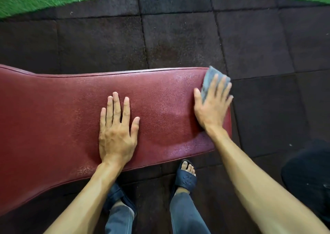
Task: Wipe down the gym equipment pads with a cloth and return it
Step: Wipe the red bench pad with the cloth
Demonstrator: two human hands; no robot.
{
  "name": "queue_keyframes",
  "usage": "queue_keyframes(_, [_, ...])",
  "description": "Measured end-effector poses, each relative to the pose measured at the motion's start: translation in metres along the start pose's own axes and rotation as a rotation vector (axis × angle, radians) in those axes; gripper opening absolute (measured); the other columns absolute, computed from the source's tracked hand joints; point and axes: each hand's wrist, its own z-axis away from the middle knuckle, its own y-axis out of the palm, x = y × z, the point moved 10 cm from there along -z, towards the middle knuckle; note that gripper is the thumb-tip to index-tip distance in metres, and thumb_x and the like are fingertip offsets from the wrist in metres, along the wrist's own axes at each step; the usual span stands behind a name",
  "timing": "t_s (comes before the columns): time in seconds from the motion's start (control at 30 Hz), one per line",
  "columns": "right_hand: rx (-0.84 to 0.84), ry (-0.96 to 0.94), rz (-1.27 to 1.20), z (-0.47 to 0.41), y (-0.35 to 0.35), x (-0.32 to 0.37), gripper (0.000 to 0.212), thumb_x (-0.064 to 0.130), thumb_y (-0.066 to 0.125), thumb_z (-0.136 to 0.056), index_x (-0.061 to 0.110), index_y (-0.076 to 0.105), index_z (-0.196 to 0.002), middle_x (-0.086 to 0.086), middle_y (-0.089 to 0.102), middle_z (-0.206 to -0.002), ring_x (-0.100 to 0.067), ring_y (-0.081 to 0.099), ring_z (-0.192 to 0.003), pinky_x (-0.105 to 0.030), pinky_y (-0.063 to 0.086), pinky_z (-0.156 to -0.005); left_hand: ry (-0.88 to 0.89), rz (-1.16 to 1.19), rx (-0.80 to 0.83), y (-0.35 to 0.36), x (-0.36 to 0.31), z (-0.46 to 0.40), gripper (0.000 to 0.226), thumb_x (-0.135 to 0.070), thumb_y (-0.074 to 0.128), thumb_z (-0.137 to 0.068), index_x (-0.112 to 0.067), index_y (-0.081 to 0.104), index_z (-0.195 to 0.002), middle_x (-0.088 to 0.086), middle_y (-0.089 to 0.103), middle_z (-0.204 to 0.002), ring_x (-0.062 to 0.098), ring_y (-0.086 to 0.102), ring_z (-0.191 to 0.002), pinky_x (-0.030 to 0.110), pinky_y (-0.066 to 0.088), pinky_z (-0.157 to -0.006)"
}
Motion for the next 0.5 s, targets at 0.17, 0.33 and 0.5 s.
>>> queue_keyframes(0.17, [-0.021,-0.241,-0.024,0.05,0.018,0.082,0.061,0.043,0.025,-0.101,0.017,0.012,-0.154,-0.013,0.006,-0.163,-0.033,0.003,-0.151,-0.048,0.014,-0.121,0.0,-0.018,0.014,0.002,0.0,0.0,0.059,-0.042,0.028,-0.104,-0.013,0.022,-0.155,0.013,0.011,-0.165,0.025,0.007,-0.154,0.042,0.01,-0.125])
queue_keyframes(0.33, [0.027,-0.35,-0.209,0.09,0.019,0.065,0.051,0.008,0.043,-0.101,0.012,0.028,-0.15,-0.008,0.025,-0.16,-0.025,0.013,-0.15,-0.04,0.024,-0.121,-0.024,-0.015,0.102,0.005,0.0,-0.001,0.061,-0.041,0.023,-0.103,-0.012,0.016,-0.156,0.011,0.005,-0.166,0.024,0.002,-0.154,0.044,0.009,-0.125])
queue_keyframes(0.5, [0.249,-0.162,-0.548,0.13,-0.01,0.034,0.049,0.012,0.043,-0.102,0.014,0.032,-0.149,0.005,0.027,-0.155,-0.011,0.016,-0.148,-0.016,0.015,-0.119,0.016,0.076,0.385,-0.01,-0.033,0.007,0.069,-0.048,0.012,-0.098,-0.009,0.02,-0.155,0.016,0.008,-0.164,0.029,0.006,-0.153,0.05,0.012,-0.123])
